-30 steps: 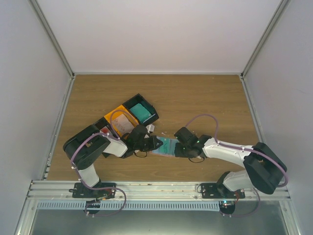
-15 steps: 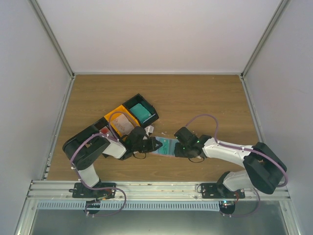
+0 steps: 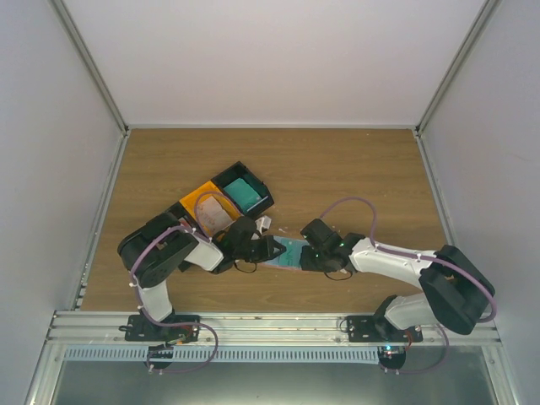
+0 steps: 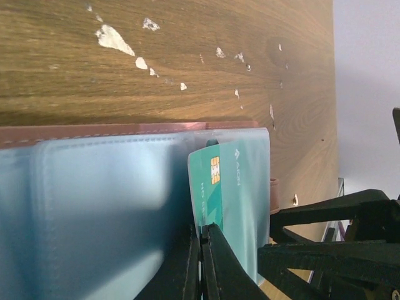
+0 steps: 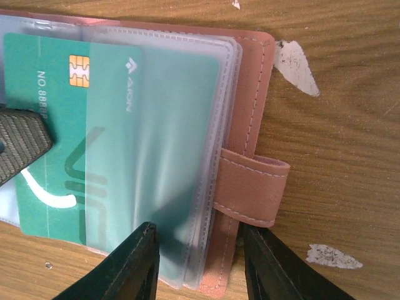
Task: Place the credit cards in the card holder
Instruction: Insert the credit card into the card holder.
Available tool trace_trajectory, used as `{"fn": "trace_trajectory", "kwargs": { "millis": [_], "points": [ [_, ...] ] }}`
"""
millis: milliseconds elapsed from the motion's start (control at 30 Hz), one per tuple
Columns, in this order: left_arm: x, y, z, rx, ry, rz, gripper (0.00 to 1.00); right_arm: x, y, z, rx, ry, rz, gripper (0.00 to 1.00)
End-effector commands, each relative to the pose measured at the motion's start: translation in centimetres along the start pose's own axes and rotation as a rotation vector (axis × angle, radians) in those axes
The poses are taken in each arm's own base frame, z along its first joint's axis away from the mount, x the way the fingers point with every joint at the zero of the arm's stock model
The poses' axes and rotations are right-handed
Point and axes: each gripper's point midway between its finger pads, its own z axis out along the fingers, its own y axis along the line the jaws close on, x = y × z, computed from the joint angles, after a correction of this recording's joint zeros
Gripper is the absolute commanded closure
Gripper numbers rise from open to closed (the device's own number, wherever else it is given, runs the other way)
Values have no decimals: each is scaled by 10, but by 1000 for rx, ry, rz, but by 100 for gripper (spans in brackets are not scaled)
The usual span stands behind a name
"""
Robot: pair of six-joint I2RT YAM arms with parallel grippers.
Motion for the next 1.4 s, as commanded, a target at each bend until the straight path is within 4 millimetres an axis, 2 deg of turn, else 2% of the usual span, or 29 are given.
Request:
{"fn": "trace_trajectory", "kwargs": {
  "millis": [0, 233, 467, 633, 867, 1067, 1367],
  "points": [
    [30, 30, 8, -103, 100, -26, 95, 15, -15, 8, 40, 51, 18, 62],
    [33, 22, 8, -84, 104, -5, 90, 12, -13, 5, 30, 31, 17, 62],
    [29, 12, 4, -93, 104, 57, 79, 1, -16, -7, 51, -29, 22, 61],
    [29, 17, 1, -145, 112, 76, 72, -4, -14, -15, 42, -53, 18, 58],
    [31, 27, -8, -240, 116, 72, 61, -1, -15, -10, 50, -31, 6, 60],
    [33, 19, -12, -233, 125, 117, 48, 3, -13, -5, 43, -10, -7, 63],
    [27, 11, -23, -308, 120, 118, 42, 4, -13, -3, 45, 0, -10, 65]
  ]
}}
